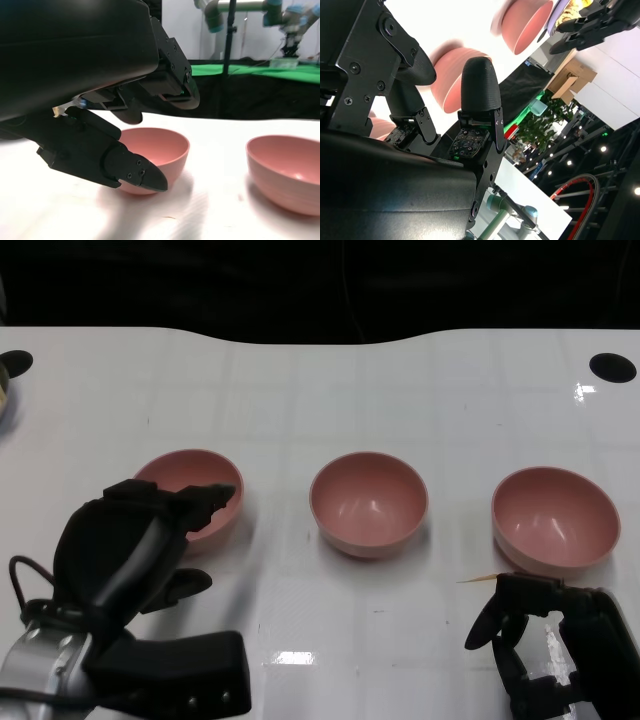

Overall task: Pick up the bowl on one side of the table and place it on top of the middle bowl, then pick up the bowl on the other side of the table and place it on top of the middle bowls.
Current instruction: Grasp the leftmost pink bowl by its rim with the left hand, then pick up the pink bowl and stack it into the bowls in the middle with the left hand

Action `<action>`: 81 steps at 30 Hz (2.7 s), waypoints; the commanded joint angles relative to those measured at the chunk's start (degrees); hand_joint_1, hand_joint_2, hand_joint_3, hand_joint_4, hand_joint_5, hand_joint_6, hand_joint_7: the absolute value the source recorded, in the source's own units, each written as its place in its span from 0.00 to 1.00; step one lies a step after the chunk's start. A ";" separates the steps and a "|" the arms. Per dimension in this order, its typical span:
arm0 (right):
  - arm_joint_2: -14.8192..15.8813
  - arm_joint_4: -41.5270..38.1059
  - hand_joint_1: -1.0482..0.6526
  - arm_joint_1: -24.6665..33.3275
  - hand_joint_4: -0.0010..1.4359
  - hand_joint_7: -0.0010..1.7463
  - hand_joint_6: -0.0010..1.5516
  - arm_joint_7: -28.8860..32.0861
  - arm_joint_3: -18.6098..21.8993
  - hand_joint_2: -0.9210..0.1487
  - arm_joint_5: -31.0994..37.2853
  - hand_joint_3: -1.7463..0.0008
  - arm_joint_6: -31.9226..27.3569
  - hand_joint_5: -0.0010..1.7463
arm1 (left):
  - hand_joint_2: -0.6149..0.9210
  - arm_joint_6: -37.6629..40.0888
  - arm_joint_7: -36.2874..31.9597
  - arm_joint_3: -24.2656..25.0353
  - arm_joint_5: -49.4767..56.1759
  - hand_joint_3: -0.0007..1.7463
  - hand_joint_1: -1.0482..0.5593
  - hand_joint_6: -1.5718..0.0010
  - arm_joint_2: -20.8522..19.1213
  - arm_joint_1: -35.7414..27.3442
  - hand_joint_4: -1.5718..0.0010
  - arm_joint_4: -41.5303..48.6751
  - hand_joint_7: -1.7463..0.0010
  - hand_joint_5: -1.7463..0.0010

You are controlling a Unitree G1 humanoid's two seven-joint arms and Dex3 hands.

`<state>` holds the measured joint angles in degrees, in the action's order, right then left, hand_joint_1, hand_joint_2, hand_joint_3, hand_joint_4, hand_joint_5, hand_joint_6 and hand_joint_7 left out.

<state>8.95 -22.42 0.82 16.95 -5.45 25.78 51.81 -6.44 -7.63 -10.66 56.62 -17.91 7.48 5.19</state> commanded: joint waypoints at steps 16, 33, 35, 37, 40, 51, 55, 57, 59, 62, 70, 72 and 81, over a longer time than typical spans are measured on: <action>0.60 1.35 0.73 0.88 0.68 0.68 0.64 -0.10 -0.16 0.90 -0.13 0.00 -0.11 0.92 | 1.00 23.65 9.76 -13.94 7.90 0.03 0.32 0.74 3.65 14.46 0.70 16.49 0.99 0.89; 0.32 2.62 0.73 1.58 0.68 0.68 0.64 -0.64 -0.33 0.88 -0.58 0.01 -1.09 0.91 | 1.00 21.36 3.49 -19.52 2.45 0.02 0.42 0.56 3.42 22.68 0.44 32.57 0.97 0.82; 0.29 2.53 0.73 1.63 0.67 0.68 0.64 -0.58 -0.34 0.88 -0.54 0.01 -0.98 0.92 | 1.00 14.49 -6.62 -18.82 0.70 0.02 0.45 0.40 2.72 23.09 0.42 35.58 0.91 0.43; 0.34 2.54 0.73 1.62 0.67 0.68 0.64 -0.39 -0.29 0.88 -0.30 0.02 -0.83 0.92 | 1.00 9.17 -11.87 -18.59 -0.88 0.02 0.46 0.31 2.19 24.79 0.47 37.37 0.88 0.11; 0.37 2.57 0.73 1.56 0.67 0.68 0.63 -0.29 -0.24 0.88 -0.09 0.01 -0.83 0.93 | 1.00 6.69 -12.38 -19.44 -1.64 0.08 0.47 0.29 2.17 26.90 0.49 40.49 0.90 0.01; 0.32 2.28 0.73 1.37 0.67 0.68 0.63 -0.18 -0.29 0.88 0.02 0.01 -0.68 0.92 | 1.00 2.29 -17.47 -20.62 -2.94 0.11 0.47 0.49 2.17 29.65 0.47 45.65 0.39 0.00; 0.33 2.25 0.74 1.33 0.67 0.68 0.63 -0.28 -0.33 0.88 -0.08 0.02 -0.61 0.92 | 0.99 2.14 -18.83 -21.07 -1.56 0.09 0.47 0.45 1.44 29.59 0.48 37.58 0.46 0.00; 0.34 2.23 0.74 1.31 0.67 0.68 0.63 -0.31 -0.34 0.88 -0.12 0.02 -0.58 0.92 | 0.98 2.39 -18.99 -21.18 -0.84 0.07 0.47 0.42 0.96 29.18 0.48 33.22 0.50 0.00; 0.34 2.22 0.74 1.31 0.67 0.68 0.63 -0.30 -0.35 0.87 -0.12 0.02 -0.58 0.92 | 0.98 2.77 -18.52 -21.12 -0.73 0.07 0.47 0.41 0.75 28.71 0.48 32.13 0.51 0.00; 0.19 2.51 0.74 1.24 0.67 0.68 0.63 -0.16 -0.43 0.87 0.32 0.03 -0.92 0.92 | 0.98 1.51 -18.70 -21.33 -0.52 0.09 0.47 0.45 1.47 28.96 0.47 27.01 0.39 0.00; -0.06 1.97 0.74 0.82 0.67 0.68 0.63 -0.03 -0.61 0.84 0.26 0.04 -0.72 0.93 | 0.95 0.77 -16.59 -21.75 -0.27 0.03 0.47 0.27 2.88 29.60 0.45 23.59 0.73 0.00; -0.13 1.88 0.75 0.65 0.67 0.68 0.63 -0.03 -0.65 0.84 0.22 0.04 -0.81 0.93 | 0.96 -0.43 -16.65 -22.04 -0.45 0.03 0.48 0.25 3.17 30.04 0.44 23.71 0.75 0.00; -0.28 1.98 0.75 0.61 0.67 0.68 0.64 0.39 -0.81 0.86 0.81 0.03 -1.65 0.93 | 0.96 -5.44 -16.91 -23.49 -0.54 0.03 0.47 0.25 4.30 32.06 0.45 25.33 0.73 0.00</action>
<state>8.54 -20.60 1.51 16.80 -6.54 26.81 50.30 -11.08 -24.68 -33.76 56.13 -13.60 37.71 30.14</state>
